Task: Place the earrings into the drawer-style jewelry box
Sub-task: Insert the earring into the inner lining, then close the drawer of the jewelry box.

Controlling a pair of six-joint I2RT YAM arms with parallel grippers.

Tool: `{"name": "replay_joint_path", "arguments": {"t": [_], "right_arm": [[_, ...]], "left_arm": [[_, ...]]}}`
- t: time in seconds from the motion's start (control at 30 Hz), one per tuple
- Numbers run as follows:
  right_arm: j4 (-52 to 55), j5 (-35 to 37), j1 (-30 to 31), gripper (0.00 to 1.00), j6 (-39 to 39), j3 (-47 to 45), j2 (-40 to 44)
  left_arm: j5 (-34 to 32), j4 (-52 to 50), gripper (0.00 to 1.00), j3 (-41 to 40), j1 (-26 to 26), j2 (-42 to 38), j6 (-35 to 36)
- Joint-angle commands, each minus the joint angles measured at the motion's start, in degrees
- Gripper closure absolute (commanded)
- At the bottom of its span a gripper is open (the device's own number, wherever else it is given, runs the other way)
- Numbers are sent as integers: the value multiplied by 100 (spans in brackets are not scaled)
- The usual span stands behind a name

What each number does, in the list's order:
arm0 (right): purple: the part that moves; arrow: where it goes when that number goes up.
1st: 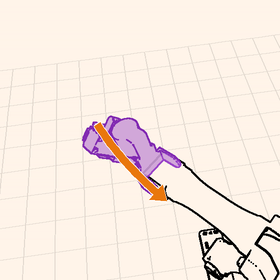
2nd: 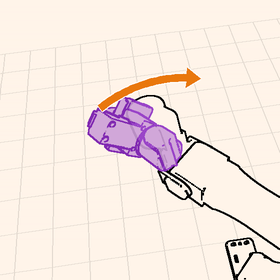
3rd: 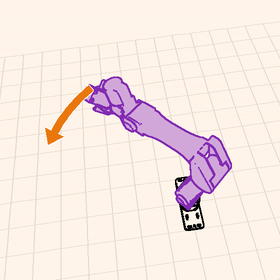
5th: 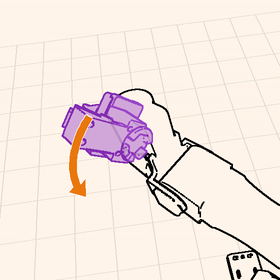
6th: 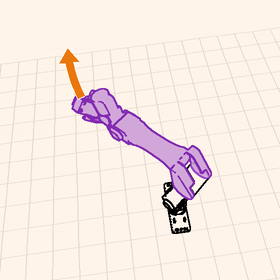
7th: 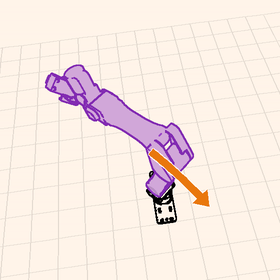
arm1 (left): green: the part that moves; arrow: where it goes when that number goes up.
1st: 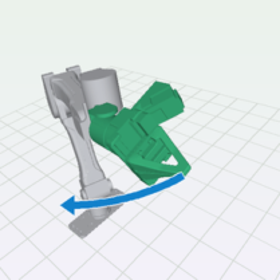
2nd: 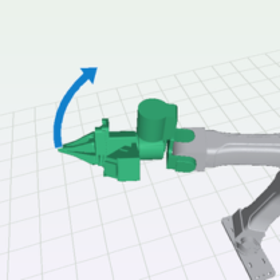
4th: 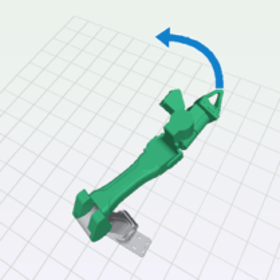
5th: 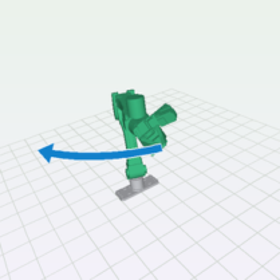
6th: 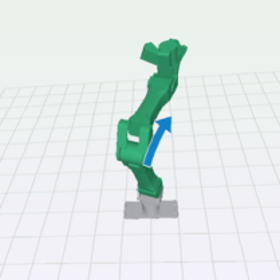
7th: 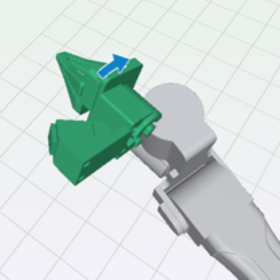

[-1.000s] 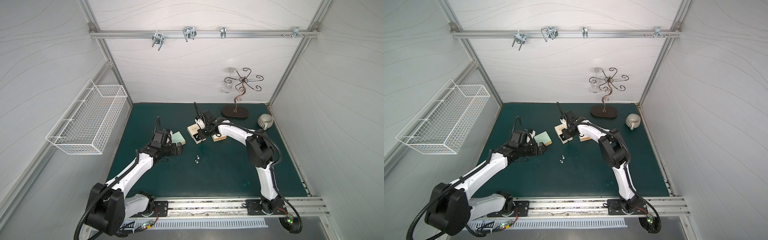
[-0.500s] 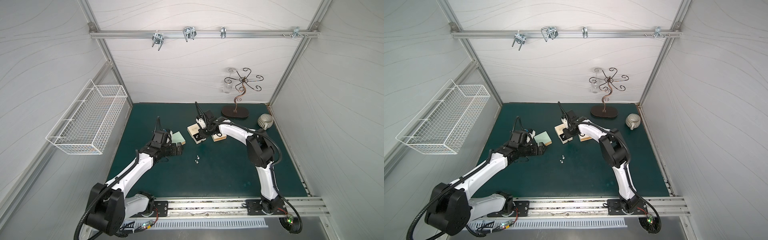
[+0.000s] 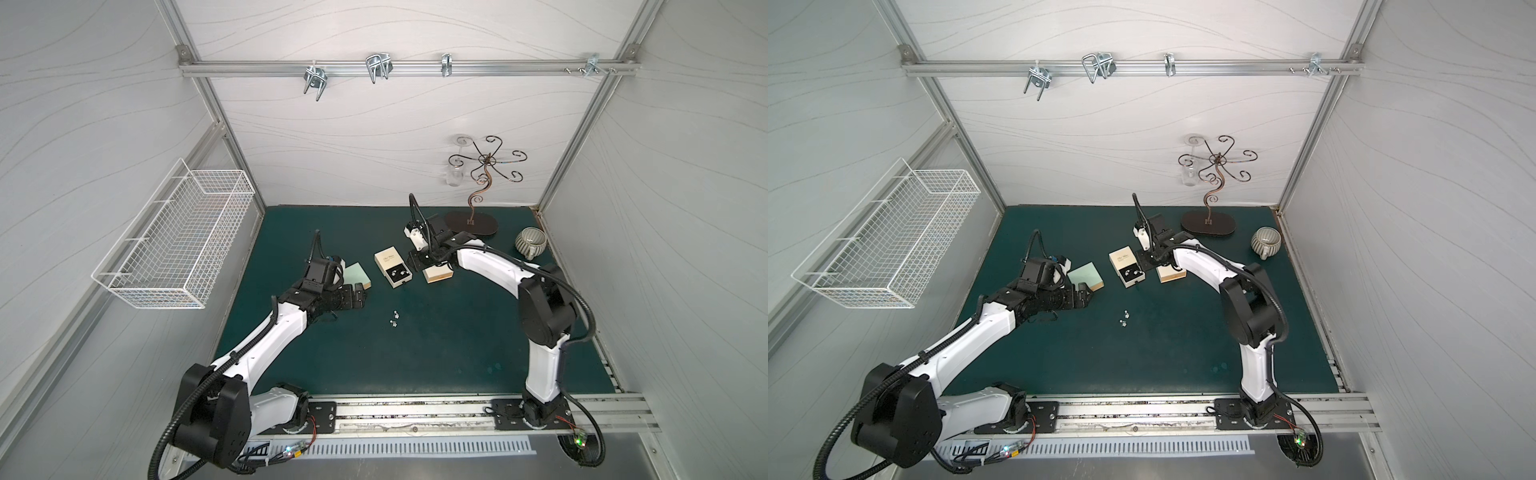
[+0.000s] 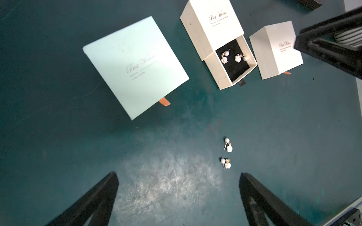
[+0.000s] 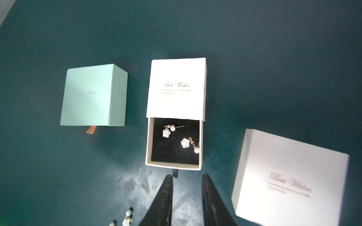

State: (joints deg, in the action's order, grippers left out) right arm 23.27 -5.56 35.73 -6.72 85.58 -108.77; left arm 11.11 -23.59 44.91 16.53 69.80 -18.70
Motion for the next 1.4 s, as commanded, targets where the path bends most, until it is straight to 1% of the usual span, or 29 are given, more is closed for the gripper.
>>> {"name": "replay_joint_path", "arguments": {"t": [0.0, 0.13, 0.23, 0.33, 0.4, 0.5, 0.63, 0.87, 1.1, 1.23, 1.37], "right_arm": [[-480, -224, -109, 72, -126, -482, 466], [-864, -274, -143, 72, -162, -1231, 815], [-1396, -422, -138, 71, -265, -1932, 1099], [-2162, -559, -126, 70, -410, -2661, 1339], [-2645, -603, -111, 70, -524, -3043, 1385], [-3183, -637, -65, 70, -585, -3331, 1306], [-3662, -630, -29, 70, -691, -3448, 1012], [-4366, -646, 20, 72, -929, -3478, 538], [-4581, -764, 81, 72, -1085, -3404, 137], [-4612, -808, 83, 73, -1134, -3329, 10], [-4601, -841, 104, 73, -1177, -3220, -106]], "left_arm": [[94, -46, 1, 616, -28, 253, 168], [175, -121, 1, 1141, -27, 698, 298], [320, -120, 1, 1599, -28, 1142, 386], [695, -123, 1, 2189, -28, 1716, 539], [820, -249, 1, 2659, -28, 2120, 586], [968, -237, 1, 3182, -28, 2646, 584], [1267, 119, 1, 3646, -28, 3258, 465], [1411, -194, 1, 4956, -28, 4434, 539], [1648, -140, 1, 5852, -28, 5329, 402], [1766, -142, 1, 6248, -28, 5660, 291], [1929, 104, 1, 6306, -28, 5872, 105]]}}
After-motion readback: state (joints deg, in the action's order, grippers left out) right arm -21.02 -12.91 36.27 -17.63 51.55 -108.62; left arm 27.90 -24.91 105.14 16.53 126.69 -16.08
